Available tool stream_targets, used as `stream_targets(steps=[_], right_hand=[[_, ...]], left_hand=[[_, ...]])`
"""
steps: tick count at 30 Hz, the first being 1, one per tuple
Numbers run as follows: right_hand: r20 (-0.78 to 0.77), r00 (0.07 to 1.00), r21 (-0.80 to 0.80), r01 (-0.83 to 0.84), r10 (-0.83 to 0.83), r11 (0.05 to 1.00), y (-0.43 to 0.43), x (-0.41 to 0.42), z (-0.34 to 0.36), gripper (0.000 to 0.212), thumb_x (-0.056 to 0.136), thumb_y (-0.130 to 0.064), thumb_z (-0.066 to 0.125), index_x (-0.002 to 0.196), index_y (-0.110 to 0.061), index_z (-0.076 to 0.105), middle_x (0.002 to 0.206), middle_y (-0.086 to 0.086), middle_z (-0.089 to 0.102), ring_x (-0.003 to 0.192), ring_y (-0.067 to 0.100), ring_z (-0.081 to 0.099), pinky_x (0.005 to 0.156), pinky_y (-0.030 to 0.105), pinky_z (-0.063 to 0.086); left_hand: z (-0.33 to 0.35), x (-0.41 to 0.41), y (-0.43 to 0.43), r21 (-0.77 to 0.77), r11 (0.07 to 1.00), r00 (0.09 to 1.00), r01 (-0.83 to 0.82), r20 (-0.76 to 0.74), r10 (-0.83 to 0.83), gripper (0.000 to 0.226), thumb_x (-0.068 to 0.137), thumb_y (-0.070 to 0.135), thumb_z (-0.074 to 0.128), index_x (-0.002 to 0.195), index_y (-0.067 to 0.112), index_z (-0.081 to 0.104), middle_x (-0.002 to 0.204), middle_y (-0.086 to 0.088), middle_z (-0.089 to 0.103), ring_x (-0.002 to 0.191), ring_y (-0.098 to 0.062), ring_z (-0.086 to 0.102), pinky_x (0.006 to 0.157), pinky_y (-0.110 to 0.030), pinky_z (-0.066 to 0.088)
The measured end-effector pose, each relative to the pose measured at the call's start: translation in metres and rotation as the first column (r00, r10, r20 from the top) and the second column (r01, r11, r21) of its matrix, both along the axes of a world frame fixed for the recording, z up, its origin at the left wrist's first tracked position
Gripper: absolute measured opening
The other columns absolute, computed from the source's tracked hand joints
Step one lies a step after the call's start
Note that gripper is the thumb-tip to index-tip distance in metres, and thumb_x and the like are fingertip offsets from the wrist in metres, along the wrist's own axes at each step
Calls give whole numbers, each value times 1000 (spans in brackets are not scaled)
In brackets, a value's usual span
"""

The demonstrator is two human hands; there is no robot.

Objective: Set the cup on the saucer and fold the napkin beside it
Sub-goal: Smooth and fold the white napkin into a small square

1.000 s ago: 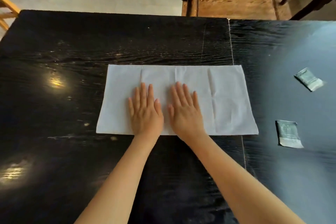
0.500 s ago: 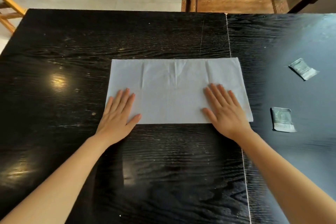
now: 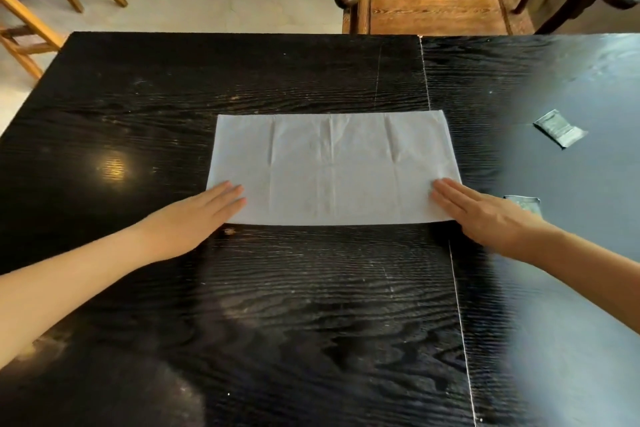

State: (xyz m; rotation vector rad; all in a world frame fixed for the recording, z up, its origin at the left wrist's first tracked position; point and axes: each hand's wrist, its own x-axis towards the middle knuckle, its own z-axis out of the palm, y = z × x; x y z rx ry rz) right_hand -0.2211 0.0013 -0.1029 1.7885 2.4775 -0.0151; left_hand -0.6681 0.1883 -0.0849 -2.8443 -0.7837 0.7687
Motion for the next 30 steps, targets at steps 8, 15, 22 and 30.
stream_targets(steps=[8, 15, 22, 30], right_hand=[[-624, 528, -274, 542, -576, 794, 27, 1, 30, 9, 86, -18, 64, 78, -18, 67, 62, -15, 62, 60, 4, 54, 57, 6, 38], [-815, 42, -366, 736, -578, 570, 89, 2, 30, 28, 90, -29, 54, 79, -5, 59, 61, -6, 57, 61, 10, 50, 60, 27, 41], [-549, 331, -62, 900, -768, 432, 150, -10, 11, 27, 99, -26, 30, 88, -5, 43, 83, 19, 54, 75, 36, 49, 64, 35, 31], [-260, 465, 92, 884, -846, 457, 156, -14, -17, 25, 99, -14, 25, 103, 1, 44, 97, 28, 64, 84, 48, 61, 63, 39, 33]], left_hand=[[35, 16, 15, -582, 638, 420, -504, 480, 770, 18, 94, 22, 51, 93, 35, 63, 101, 13, 64, 94, -9, 58, 79, -18, 43], [17, 52, 62, -642, 500, 61, -581, 578, 814, 22, 98, 33, 41, 89, 22, 59, 96, -7, 54, 90, -20, 49, 70, -30, 36], [-13, 88, 90, -393, 485, 119, -781, 669, 734, 35, 101, 32, 29, 103, 5, 52, 91, -17, 59, 88, -35, 58, 71, -39, 41], [-30, 97, 100, -3, 570, 446, -822, 619, 646, 34, 101, 29, 31, 114, 4, 48, 89, -17, 65, 77, -34, 63, 61, -38, 37]])
